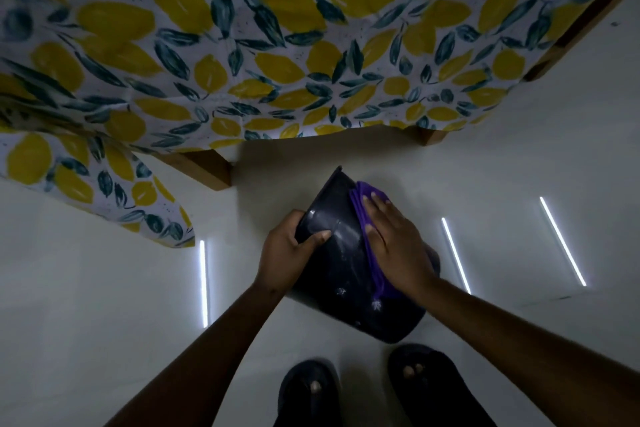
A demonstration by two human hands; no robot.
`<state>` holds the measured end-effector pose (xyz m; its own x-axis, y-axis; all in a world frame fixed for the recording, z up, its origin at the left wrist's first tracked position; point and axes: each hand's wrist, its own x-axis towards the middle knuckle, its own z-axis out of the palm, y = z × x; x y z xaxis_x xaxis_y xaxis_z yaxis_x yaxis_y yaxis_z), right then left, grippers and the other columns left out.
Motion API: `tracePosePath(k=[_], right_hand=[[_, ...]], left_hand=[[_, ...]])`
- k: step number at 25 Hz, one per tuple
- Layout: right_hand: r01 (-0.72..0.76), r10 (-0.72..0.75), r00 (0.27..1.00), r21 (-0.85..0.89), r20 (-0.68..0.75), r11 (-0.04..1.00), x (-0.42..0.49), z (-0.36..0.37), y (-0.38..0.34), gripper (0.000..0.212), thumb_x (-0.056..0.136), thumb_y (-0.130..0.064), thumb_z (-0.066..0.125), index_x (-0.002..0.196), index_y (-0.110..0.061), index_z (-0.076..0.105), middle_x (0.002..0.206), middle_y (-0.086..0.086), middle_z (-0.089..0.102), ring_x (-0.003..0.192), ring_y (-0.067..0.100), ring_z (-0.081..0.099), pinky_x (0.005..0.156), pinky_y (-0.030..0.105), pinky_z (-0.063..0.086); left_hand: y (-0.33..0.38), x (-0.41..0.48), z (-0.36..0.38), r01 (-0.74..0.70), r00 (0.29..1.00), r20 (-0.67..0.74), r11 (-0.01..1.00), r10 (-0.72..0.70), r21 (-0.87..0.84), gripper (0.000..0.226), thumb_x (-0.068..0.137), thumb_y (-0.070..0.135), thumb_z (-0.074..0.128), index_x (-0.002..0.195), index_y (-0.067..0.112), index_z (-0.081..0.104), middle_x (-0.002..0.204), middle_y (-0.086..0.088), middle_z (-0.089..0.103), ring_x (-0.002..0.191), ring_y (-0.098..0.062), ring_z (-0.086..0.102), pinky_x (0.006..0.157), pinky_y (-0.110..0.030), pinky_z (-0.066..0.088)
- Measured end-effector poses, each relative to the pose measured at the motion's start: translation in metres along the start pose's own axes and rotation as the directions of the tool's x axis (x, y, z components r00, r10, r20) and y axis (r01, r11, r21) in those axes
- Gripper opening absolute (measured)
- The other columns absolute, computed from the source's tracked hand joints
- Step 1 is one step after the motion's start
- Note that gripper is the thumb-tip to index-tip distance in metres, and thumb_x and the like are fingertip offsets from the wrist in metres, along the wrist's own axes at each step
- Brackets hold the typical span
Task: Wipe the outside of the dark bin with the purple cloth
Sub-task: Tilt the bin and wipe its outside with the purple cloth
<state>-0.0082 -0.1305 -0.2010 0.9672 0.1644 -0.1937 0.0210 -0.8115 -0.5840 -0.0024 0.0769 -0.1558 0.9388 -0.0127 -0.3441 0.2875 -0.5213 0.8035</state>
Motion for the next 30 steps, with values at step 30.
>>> tracePosePath(k=[30], right_hand=[[-0.011,0.002,0.999,-0.191,-0.049,0.981,-0.024,0.019,-0.032,0.059,0.099,-0.037,0.022,0.154,-0.017,0.018,0.160,0.006,0.025,0.146,0.027,0.025,0.115,0.045,0.026]], left_hand=[[-0.022,-0.012,-0.019,0.011,0.992,0.126,0.997,-0.020,0.075,0.072,0.071,0.023,0.082,0.128,0.026,0.039,0.120,0.008,0.060,0.110,-0.017,0.059,0.092,-0.035,0.052]])
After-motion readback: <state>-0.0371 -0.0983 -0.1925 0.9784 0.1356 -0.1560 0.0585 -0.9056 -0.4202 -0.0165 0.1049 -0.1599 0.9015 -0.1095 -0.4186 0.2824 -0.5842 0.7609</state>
